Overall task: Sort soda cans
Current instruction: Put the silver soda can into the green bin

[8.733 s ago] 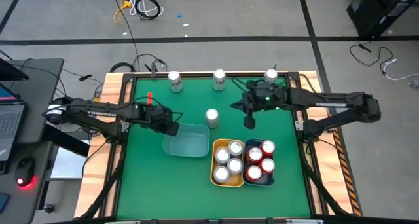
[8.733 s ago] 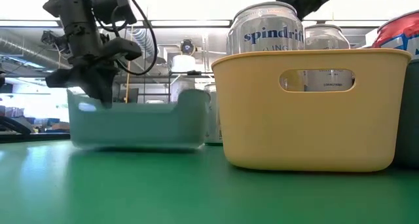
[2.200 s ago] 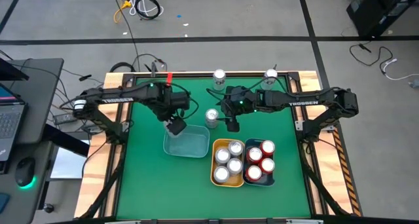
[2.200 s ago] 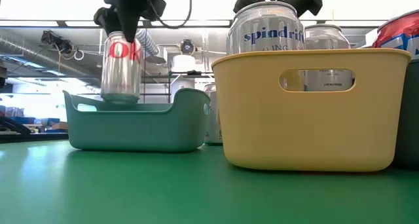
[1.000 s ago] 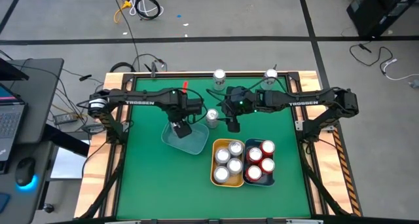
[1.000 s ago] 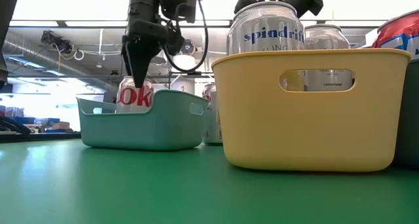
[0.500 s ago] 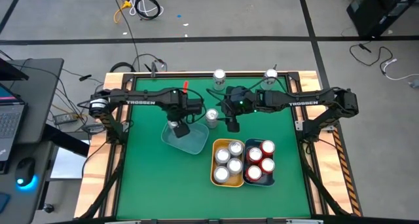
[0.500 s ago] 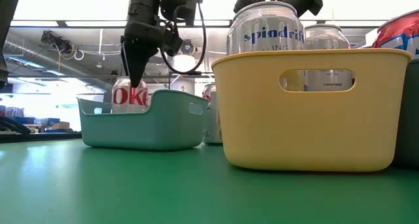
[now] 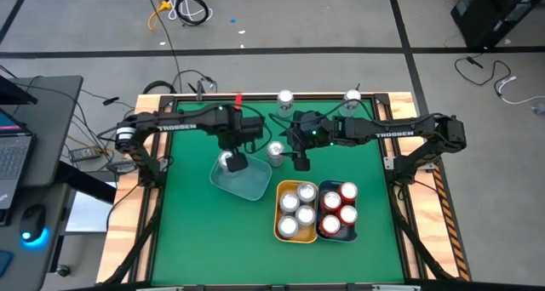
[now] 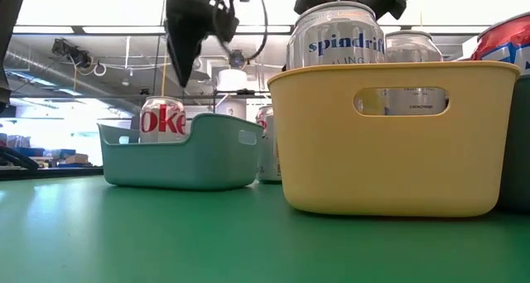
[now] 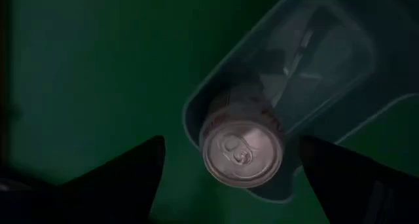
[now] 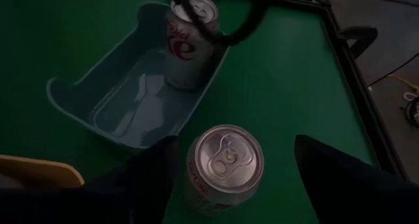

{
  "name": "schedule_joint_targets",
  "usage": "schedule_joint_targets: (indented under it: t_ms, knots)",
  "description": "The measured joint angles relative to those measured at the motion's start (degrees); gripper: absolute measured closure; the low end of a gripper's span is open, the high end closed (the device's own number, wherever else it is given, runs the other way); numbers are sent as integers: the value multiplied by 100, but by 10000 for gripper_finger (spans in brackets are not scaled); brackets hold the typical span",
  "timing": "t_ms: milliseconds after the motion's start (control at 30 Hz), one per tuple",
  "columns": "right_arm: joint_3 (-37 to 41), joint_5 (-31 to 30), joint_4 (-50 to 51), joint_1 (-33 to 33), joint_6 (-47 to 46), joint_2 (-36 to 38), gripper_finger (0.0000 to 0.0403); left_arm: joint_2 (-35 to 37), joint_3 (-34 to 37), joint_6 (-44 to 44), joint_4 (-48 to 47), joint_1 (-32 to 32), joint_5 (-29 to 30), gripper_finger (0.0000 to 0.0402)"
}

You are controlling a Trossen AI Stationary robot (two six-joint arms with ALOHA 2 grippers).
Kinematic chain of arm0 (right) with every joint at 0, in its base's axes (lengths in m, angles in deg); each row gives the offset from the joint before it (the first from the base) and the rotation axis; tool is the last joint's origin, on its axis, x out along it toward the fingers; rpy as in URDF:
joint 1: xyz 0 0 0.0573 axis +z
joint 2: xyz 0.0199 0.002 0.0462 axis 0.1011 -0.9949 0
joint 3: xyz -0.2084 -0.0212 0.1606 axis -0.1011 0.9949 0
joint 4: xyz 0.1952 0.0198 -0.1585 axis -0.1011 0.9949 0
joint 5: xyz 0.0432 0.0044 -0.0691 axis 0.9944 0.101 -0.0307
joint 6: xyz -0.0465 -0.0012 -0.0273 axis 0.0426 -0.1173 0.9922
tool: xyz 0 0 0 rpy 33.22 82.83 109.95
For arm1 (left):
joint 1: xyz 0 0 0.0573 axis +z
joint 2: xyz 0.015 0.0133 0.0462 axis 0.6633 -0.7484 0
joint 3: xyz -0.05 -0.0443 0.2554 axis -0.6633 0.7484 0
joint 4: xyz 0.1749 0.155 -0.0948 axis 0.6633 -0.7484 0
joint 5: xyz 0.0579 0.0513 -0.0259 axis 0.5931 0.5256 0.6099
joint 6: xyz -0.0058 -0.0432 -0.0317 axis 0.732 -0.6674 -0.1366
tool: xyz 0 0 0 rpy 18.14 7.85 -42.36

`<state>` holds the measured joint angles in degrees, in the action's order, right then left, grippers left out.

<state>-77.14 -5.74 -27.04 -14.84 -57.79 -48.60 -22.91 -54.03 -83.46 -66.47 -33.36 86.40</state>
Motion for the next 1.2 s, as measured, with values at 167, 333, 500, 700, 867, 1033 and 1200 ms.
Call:
schedule_joint_targets:
  t_ms: [167, 333, 500, 700, 867, 1033, 1200]
  knots:
    - [0, 448, -259, 0, -522, -106, 107, 165, -383, 707, -150, 116, 48, 51]
    - [4, 697, -423, 11, -690, -478, 109, 922, 116, 907, 943, 538, -119, 74]
    - [7, 309, -536, -2, -838, -667, 100, 1893, 1047, 1137, 2656, 791, -366, 114]
    - [4, -124, -630, -4, -877, -671, 86, 3033, 2483, 1582, 4897, 1001, -696, 155]
    - [-1, -122, -692, -21, -877, -814, 74, 3641, 3543, 1616, 6302, 1415, -1516, 177]
    - [-2, -60, -922, -53, -923, -1152, 65, 3925, 4259, 1633, 7204, 1769, -1836, 189]
    - [-4, -22, -921, -59, -1034, -1354, 71, 4092, 4566, 1726, 7416, 2010, -1895, 190]
